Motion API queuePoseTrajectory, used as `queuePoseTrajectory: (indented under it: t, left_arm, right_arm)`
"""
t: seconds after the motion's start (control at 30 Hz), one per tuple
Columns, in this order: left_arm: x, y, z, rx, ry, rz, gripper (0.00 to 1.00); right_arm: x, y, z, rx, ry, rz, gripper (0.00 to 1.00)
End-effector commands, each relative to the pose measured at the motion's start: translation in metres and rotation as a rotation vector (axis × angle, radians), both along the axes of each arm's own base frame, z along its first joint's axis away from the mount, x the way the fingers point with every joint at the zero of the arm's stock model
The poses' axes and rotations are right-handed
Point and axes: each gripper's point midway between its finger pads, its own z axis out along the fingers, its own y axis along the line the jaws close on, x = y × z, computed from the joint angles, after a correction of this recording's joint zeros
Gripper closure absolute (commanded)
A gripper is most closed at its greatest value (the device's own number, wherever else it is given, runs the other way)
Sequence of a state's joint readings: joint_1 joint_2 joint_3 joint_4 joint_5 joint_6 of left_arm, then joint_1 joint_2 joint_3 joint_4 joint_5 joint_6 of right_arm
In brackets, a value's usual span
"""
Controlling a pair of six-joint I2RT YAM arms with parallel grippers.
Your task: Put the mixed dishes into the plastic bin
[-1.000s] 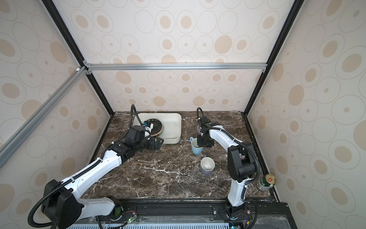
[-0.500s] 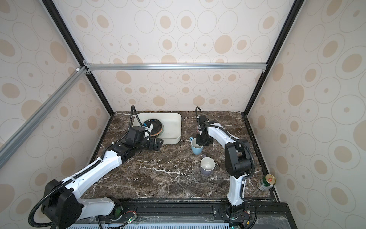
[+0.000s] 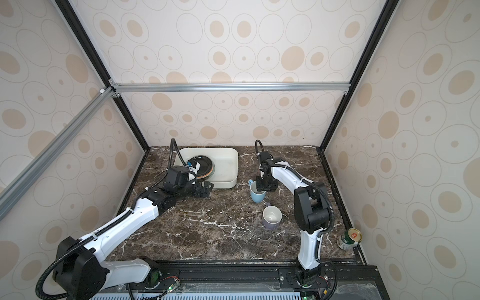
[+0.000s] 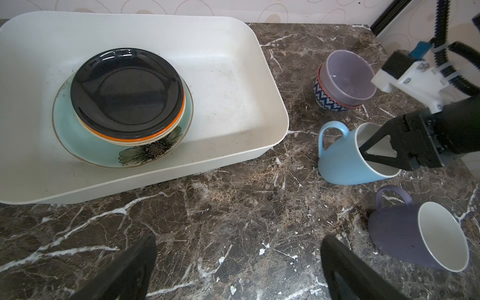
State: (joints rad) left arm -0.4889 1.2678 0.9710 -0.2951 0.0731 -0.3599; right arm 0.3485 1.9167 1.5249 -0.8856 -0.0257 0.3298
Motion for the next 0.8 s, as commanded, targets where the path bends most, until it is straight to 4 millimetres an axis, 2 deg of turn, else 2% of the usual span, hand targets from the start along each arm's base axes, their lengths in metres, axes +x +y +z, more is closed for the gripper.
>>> queuePoseTrajectory:
  t: [0.0, 0.2, 0.4, 0.53, 0.57, 0.6, 0.77]
  left_arm:
    - [-0.001, 0.003, 0.010, 0.000, -0.029, -0.005, 0.01]
    - [0.000, 0.003, 0.015, -0.006, -0.039, -0.004, 0.01]
    - [0.003, 0.002, 0.024, -0.006, -0.049, -0.009, 0.01]
    - [0.007, 0.001, 0.032, 0.002, -0.059, -0.012, 0.01]
    - [0.008, 0.001, 0.033, 0.008, -0.061, -0.010, 0.01]
    - [0.010, 0.002, 0.033, 0.014, -0.061, -0.008, 0.01]
    - [0.017, 0.008, 0.023, 0.057, -0.043, 0.019, 0.01]
  right_arm:
    - [-0.002, -0.003, 0.025, -0.011, -0.036, 0.010, 0.46]
    - [-0.001, -0.009, 0.045, -0.031, -0.072, 0.010, 0.45]
    - [0.013, -0.024, 0.067, -0.061, -0.131, -0.022, 0.42]
    - [0.031, -0.042, 0.077, -0.087, -0.175, -0.078, 0.41]
    - [0.040, -0.058, 0.078, -0.097, -0.179, -0.123, 0.40]
    - [0.046, -0.064, 0.078, -0.101, -0.184, -0.143, 0.40]
    - [0.081, -0.083, 0.069, -0.100, -0.179, -0.207, 0.39]
